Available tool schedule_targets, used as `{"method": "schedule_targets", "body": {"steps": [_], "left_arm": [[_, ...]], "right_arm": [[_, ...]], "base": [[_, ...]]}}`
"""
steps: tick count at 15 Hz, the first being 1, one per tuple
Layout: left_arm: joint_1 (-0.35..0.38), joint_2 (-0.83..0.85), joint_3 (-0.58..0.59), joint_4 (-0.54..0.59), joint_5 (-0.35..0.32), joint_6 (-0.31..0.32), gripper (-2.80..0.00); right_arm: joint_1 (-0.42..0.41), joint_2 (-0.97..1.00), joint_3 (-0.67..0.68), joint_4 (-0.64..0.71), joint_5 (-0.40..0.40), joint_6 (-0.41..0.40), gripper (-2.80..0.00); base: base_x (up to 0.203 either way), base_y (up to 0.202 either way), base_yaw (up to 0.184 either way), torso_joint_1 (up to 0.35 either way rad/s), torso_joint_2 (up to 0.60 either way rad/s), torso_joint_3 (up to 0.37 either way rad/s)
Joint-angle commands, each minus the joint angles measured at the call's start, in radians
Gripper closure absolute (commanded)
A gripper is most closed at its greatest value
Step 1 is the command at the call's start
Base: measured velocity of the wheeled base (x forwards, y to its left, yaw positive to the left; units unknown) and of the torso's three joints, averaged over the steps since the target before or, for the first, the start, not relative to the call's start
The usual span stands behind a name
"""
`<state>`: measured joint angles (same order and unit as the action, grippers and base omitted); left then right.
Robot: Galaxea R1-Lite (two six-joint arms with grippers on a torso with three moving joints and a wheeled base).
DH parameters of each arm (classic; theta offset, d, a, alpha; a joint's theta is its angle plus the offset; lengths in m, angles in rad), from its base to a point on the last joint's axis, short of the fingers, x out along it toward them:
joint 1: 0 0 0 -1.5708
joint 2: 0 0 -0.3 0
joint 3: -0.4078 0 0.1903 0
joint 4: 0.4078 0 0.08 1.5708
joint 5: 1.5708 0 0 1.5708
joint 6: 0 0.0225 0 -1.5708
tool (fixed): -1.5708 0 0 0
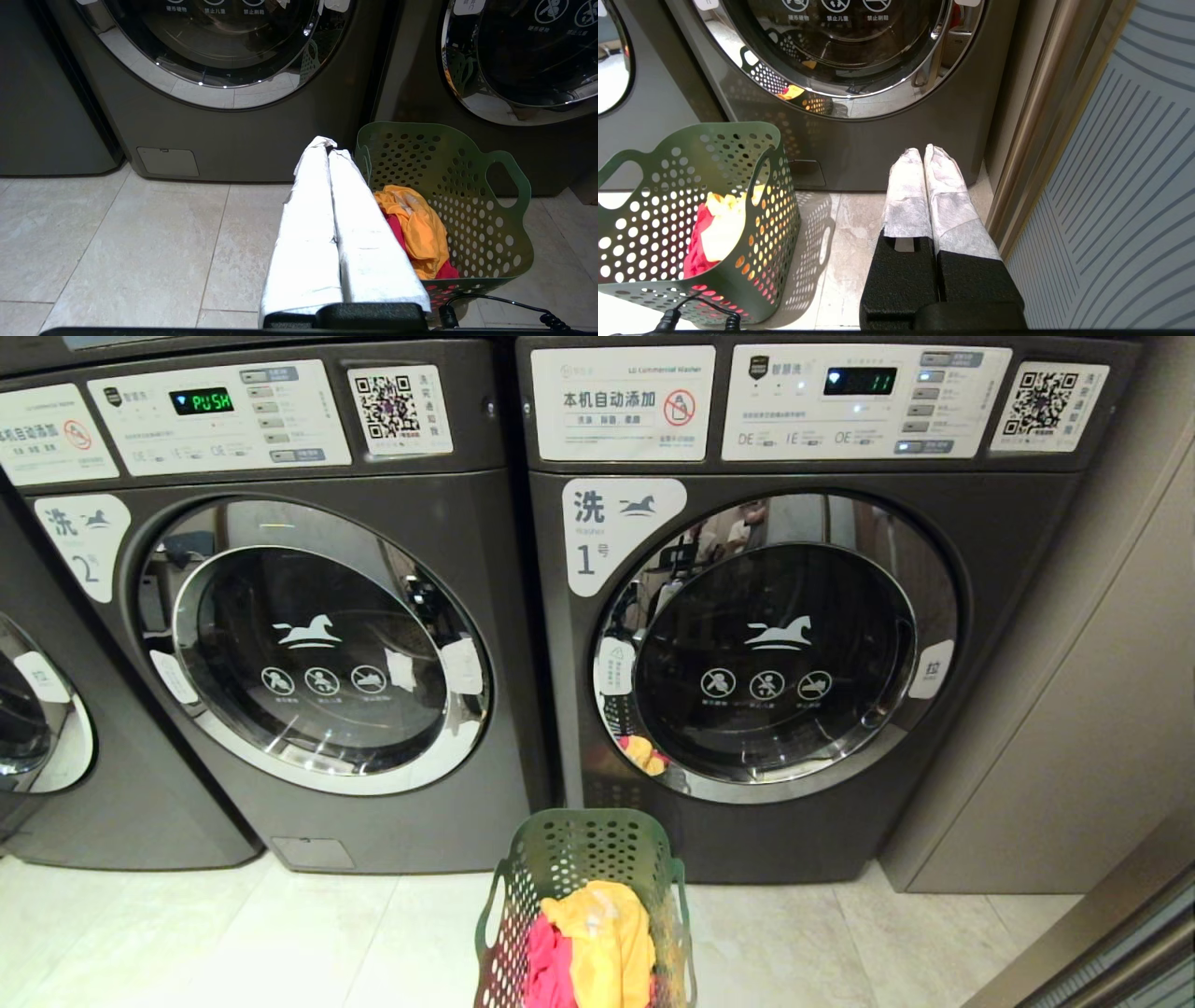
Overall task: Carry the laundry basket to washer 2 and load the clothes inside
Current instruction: Open the lid of the washing machine
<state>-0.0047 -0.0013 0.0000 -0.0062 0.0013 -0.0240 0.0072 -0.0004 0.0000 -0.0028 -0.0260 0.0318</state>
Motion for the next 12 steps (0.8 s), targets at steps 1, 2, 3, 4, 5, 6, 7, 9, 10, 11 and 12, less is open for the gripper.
{"method": "schedule_targets", "body": {"steps": [1, 2, 3, 4, 5, 6, 7, 9, 10, 11, 12], "left_arm": [[0.000, 0.000, 0.000, 0.000, 0.000, -0.001, 0.00], [0.000, 0.000, 0.000, 0.000, 0.000, -0.001, 0.00], [0.000, 0.000, 0.000, 0.000, 0.000, 0.001, 0.00], [0.000, 0.000, 0.000, 0.000, 0.000, 0.001, 0.00], [0.000, 0.000, 0.000, 0.000, 0.000, 0.001, 0.00], [0.000, 0.000, 0.000, 0.000, 0.000, 0.001, 0.00], [0.000, 0.000, 0.000, 0.002, 0.000, 0.001, 0.00], [0.000, 0.000, 0.000, 0.002, 0.000, 0.003, 0.00], [0.000, 0.000, 0.000, 0.002, 0.000, 0.001, 0.00], [0.000, 0.000, 0.000, 0.002, 0.000, 0.001, 0.00], [0.000, 0.000, 0.000, 0.002, 0.000, 0.001, 0.00]], "right_arm": [[0.000, 0.000, 0.000, 0.000, 0.000, 0.000, 0.00], [0.000, 0.000, 0.000, 0.000, 0.000, 0.000, 0.00], [0.000, 0.000, 0.000, 0.000, 0.000, 0.000, 0.00], [0.000, 0.000, 0.000, 0.000, 0.000, 0.000, 0.00], [0.000, 0.000, 0.000, 0.000, 0.000, 0.000, 0.00], [0.000, 0.000, 0.000, 0.000, 0.000, 0.000, 0.00], [0.000, 0.000, 0.000, 0.000, 0.000, 0.000, 0.00], [0.000, 0.000, 0.000, 0.000, 0.000, 0.000, 0.00], [0.000, 0.000, 0.000, 0.000, 0.000, 0.000, 0.00], [0.000, 0.000, 0.000, 0.000, 0.000, 0.000, 0.00], [0.000, 0.000, 0.000, 0.000, 0.000, -0.001, 0.00]], "base": [[0.000, 0.000, 0.000, 0.002, 0.00, -0.108], [0.000, 0.000, 0.000, 0.000, 0.01, -0.171], [0.000, 0.000, 0.000, 0.001, 0.01, -0.178], [0.000, 0.000, 0.000, -0.002, 0.01, -0.191], [0.000, 0.000, 0.000, 0.002, 0.00, -0.191], [0.000, 0.000, 0.000, 0.002, 0.01, -0.201], [0.000, 0.000, 0.000, 0.003, 0.00, -0.189], [0.000, 0.000, 0.000, 0.005, 0.00, -0.190], [0.000, 0.000, 0.000, 0.002, 0.00, -0.203], [0.000, 0.000, 0.000, 0.001, 0.00, -0.196], [0.000, 0.000, 0.000, 0.002, 0.00, -0.200]]}}
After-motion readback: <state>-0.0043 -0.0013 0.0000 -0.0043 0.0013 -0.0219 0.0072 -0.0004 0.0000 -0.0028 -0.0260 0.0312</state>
